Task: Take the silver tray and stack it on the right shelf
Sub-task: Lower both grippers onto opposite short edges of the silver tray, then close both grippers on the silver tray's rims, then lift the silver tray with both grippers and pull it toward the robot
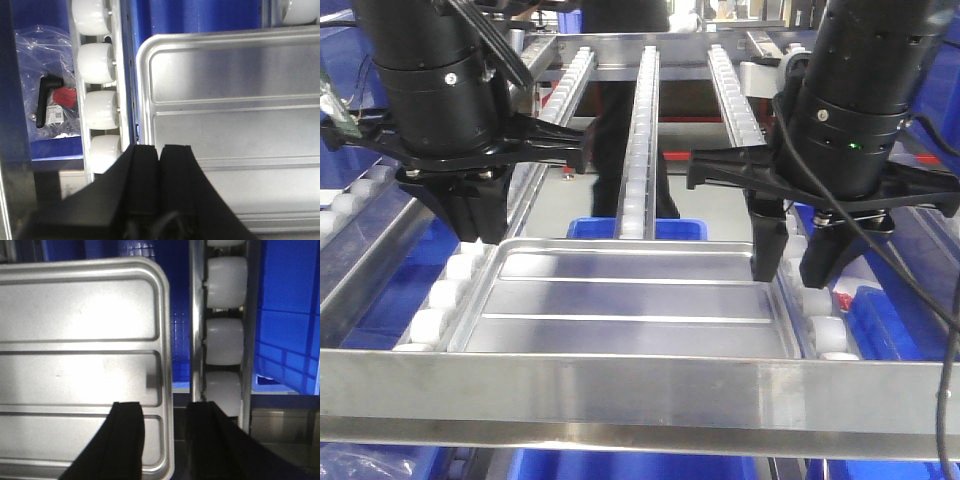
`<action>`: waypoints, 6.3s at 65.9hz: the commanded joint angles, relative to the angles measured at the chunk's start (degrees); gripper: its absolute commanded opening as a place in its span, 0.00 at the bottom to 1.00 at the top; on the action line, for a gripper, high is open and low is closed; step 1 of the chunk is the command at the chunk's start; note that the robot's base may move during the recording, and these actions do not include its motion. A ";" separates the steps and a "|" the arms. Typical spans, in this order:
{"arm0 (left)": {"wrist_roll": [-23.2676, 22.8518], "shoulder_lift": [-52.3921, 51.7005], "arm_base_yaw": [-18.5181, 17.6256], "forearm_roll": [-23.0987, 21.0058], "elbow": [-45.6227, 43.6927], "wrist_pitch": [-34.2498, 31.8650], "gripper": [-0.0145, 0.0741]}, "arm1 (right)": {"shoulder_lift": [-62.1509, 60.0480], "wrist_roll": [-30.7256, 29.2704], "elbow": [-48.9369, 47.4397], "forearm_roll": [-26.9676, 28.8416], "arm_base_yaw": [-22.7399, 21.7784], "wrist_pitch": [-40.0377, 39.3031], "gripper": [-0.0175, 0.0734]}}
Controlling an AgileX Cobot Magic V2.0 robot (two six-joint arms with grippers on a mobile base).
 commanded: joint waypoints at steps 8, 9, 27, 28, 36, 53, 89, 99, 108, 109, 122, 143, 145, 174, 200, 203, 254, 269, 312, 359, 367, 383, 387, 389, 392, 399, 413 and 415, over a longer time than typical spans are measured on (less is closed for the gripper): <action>0.40 -1.14 0.06 -1.15 -1.79 -0.15 0.06 | -2.33 -0.40 -1.88 -1.03 -0.08 -1.75 0.58; 0.40 -1.13 0.06 -1.15 -1.79 -0.09 0.06 | -2.33 -0.40 -1.88 -1.03 -0.08 -1.75 0.58; 0.51 -1.13 0.06 -1.27 -1.79 2.23 0.06 | -2.33 -0.40 -1.88 -1.03 -0.08 -1.52 0.58; 0.51 -1.13 0.06 -1.39 -1.79 2.23 0.06 | -2.33 -0.40 -1.88 -1.03 -0.08 -1.38 0.58; 0.62 -1.13 0.06 -2.09 -1.79 2.23 0.07 | -2.33 -0.45 -1.88 -1.03 -0.08 -0.67 0.58; -1.59 -1.04 0.14 -1.69 -1.79 0.86 0.46 | -2.33 -0.45 -1.88 -1.03 -0.08 -0.22 0.58; 16.89 0.10 10.40 -18.65 -1.79 -2.48 0.23 | -2.33 -0.50 -1.88 -1.19 -0.08 -3.38 0.58; 16.89 0.10 8.10 -15.29 -1.79 -3.99 0.26 | -2.33 -0.50 -1.88 -1.38 -0.15 -3.79 0.58; 16.67 0.10 6.84 -11.78 -1.79 -3.74 0.46 | -2.33 -0.50 -1.88 -1.38 -0.15 -3.78 0.60; 16.42 0.10 6.84 -11.78 -1.79 -3.74 0.49 | -2.33 -0.50 -1.88 -1.38 -0.15 -3.78 0.61; 11.03 0.10 8.17 -11.76 -1.79 -4.64 0.45 | -2.33 -0.50 -1.88 -1.38 -0.15 -3.83 0.61; 11.14 2.89 8.44 -11.89 -1.79 -4.47 0.42 | -2.33 -0.50 -1.88 -1.44 -0.15 -4.22 0.61; 11.14 3.42 8.44 -11.89 -1.79 -4.13 0.42 | -2.33 -0.50 -1.88 -1.60 -0.20 -4.22 0.61; 11.14 4.47 8.44 -11.99 -1.79 -3.95 0.42 | 0.84 -0.50 -1.88 -2.25 -0.27 -3.48 0.61; 11.14 4.57 8.44 -11.99 -1.79 -3.95 0.42 | 3.44 -0.45 -1.88 -2.25 -0.27 -3.49 0.60; 11.14 4.57 8.44 -11.99 -1.79 -3.95 0.42 | 3.43 -0.45 -1.88 -2.25 -0.27 -3.60 0.60; 11.41 5.09 8.44 -12.62 -1.79 -3.82 0.17 | 3.43 -0.45 -1.88 -2.25 -0.27 -5.41 0.32; 12.37 5.09 8.44 -13.83 -1.79 -3.95 0.06 | 3.43 -0.45 -1.88 -2.25 -0.27 -4.87 0.26; 12.37 0.40 8.56 -15.27 -6.34 4.12 0.06 | -0.51 -0.34 -10.18 -1.99 0.14 8.40 0.26; -6.29 -18.84 -7.33 -9.72 7.06 15.73 0.06 | -20.04 17.17 6.78 -1.10 16.99 18.24 0.27; -10.87 -20.10 -12.49 -8.66 7.34 17.12 0.06 | -22.67 21.10 9.99 -1.54 21.42 18.54 0.27; -18.42 -22.89 -21.02 -9.45 12.28 17.27 0.06 | -28.19 32.63 13.15 -5.88 30.50 22.37 0.27; -19.72 -23.61 -22.46 -10.01 13.63 17.17 0.06 | -29.01 34.66 13.20 -6.96 32.53 23.40 0.27; -19.84 -24.12 -23.13 -10.41 13.93 17.02 0.06 | -29.31 35.21 13.20 -7.12 33.16 23.53 0.27; -20.26 -24.64 -24.05 -10.70 14.28 17.02 0.06 | -29.46 36.05 13.20 -7.38 34.31 23.57 0.27; -21.38 -26.08 -26.32 -10.83 14.79 17.24 0.06 | -29.40 37.17 13.20 -7.93 36.00 23.28 0.27; -22.33 -27.79 -26.85 -8.62 14.79 19.15 0.06 | -29.40 37.23 13.15 -7.93 35.99 23.26 0.27; -22.33 -27.89 -26.85 -8.38 14.79 19.15 0.06 | -29.40 37.23 13.15 -7.93 35.99 23.26 0.27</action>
